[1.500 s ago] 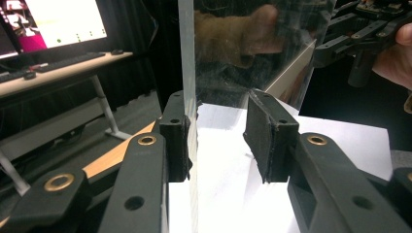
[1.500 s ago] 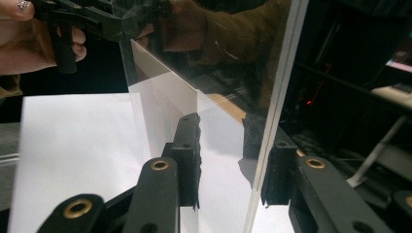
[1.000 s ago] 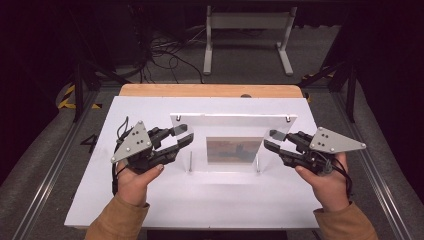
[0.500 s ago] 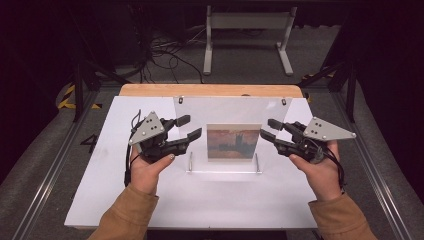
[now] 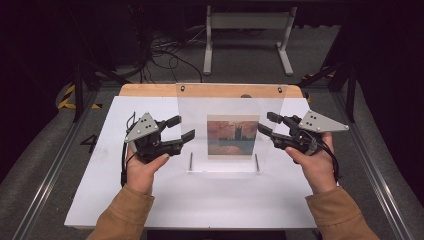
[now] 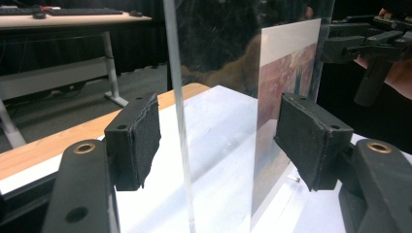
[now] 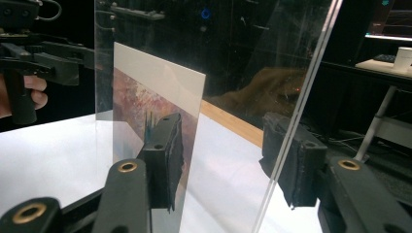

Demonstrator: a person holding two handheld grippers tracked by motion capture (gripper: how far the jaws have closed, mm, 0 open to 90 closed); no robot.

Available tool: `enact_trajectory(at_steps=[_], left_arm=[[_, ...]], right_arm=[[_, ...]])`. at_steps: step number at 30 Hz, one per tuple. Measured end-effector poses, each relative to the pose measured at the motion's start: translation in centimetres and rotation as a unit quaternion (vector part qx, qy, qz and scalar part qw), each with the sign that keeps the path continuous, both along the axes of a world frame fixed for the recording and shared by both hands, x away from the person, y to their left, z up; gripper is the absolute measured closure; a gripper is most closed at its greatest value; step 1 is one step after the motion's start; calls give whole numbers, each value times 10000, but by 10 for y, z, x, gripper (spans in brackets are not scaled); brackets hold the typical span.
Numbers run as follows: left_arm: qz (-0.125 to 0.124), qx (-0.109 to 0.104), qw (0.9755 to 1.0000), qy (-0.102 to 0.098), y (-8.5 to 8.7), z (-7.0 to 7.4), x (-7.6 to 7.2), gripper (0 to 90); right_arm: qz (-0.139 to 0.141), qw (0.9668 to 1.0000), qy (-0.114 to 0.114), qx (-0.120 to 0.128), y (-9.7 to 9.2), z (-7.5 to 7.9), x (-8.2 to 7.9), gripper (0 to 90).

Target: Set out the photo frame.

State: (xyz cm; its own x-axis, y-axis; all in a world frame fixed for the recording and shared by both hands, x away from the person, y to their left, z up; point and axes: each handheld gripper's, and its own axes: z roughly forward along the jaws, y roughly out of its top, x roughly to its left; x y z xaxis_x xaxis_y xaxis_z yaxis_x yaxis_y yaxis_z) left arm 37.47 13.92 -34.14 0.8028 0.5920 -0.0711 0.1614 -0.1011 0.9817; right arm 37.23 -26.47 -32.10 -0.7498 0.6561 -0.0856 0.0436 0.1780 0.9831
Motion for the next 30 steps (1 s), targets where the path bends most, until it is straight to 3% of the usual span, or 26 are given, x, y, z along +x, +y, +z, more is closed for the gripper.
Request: enact_trajectory(at_steps=[13,18,23,30], left_arm=[[147,103,9998,120,18,-7,-6,303],[250,309,9992,105,30,-6,-14,284],[397,618,9972,128,44,-5,-26,259],[562,824,9949,164,62,-9,-34,218]], right_arm=[[-350,9993,77,141,-11,2,0,245],[-520,9985,176,48,-24,6,-13,217],[-631,9979,119,-61,-41,11,-27,212],[-767,9968,140,-201,-58,11,-40,204]])
